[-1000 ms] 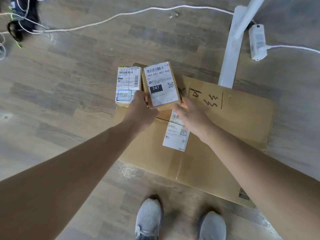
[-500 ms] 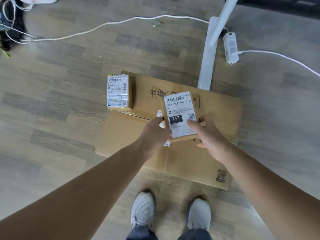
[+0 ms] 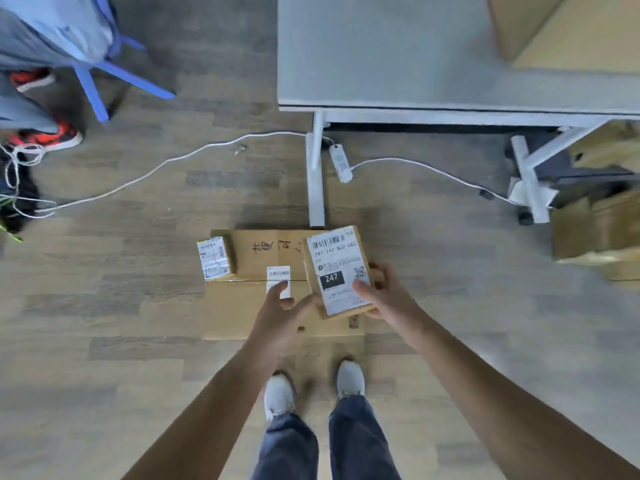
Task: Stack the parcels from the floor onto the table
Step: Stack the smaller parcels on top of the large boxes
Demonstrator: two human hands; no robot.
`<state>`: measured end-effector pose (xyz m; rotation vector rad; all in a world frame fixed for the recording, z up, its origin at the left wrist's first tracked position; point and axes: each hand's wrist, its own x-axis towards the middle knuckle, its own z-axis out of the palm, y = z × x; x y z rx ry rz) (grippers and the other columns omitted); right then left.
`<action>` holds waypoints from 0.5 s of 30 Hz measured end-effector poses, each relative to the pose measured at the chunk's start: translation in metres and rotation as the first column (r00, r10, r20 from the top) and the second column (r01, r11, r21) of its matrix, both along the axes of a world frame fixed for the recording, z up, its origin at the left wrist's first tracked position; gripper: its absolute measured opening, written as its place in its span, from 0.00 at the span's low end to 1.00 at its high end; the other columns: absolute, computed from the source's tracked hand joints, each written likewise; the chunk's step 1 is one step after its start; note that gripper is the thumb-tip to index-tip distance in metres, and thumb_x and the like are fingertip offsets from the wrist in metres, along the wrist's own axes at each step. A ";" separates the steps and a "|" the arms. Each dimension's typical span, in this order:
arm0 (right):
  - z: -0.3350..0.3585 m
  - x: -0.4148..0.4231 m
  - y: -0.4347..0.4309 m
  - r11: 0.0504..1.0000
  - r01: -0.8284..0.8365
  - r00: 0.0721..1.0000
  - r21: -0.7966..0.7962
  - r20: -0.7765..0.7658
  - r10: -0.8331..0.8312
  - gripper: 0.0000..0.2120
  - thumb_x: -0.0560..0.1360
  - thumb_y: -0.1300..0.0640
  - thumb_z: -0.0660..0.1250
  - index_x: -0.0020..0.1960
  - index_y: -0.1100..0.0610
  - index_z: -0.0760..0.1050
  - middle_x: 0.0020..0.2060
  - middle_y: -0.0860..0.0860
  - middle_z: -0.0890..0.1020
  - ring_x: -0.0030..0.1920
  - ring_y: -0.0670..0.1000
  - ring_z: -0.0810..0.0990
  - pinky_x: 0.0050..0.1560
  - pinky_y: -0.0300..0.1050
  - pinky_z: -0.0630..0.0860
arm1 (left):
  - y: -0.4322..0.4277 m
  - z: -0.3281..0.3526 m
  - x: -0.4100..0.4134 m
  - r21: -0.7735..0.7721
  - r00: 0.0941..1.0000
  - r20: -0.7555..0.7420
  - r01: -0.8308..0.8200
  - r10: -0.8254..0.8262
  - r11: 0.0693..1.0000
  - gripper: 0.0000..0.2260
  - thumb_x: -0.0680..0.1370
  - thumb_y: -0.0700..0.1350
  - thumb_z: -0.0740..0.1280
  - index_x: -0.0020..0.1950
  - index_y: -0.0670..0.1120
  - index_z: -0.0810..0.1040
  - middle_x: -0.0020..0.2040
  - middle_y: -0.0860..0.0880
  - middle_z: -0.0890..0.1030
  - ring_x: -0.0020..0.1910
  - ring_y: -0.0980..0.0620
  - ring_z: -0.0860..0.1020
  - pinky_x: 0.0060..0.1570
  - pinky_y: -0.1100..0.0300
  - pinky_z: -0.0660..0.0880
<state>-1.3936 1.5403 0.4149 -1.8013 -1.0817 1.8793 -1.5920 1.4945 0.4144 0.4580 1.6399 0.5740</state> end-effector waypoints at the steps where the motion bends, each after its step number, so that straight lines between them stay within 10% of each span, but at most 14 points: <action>1: 0.023 0.004 -0.001 1.000 0.003 1.000 0.010 -0.009 -0.003 0.31 0.66 0.39 0.76 0.63 0.40 0.65 0.57 0.47 0.81 0.55 0.48 0.82 0.57 0.55 0.78 | 0.002 0.019 0.001 0.018 0.999 0.041 -0.023 0.022 1.000 0.35 0.71 0.53 0.74 0.74 0.50 0.62 0.60 0.47 0.77 0.54 0.52 0.78 0.51 0.50 0.80; 15: 0.231 0.105 0.000 0.941 0.139 0.989 0.308 0.005 -0.148 0.28 0.76 0.47 0.68 0.70 0.36 0.59 0.54 0.49 0.82 0.57 0.46 0.80 0.60 0.53 0.75 | 0.071 0.219 0.092 0.399 0.907 0.291 0.174 -0.304 0.900 0.33 0.65 0.60 0.74 0.66 0.52 0.71 0.57 0.53 0.82 0.52 0.55 0.82 0.45 0.58 0.80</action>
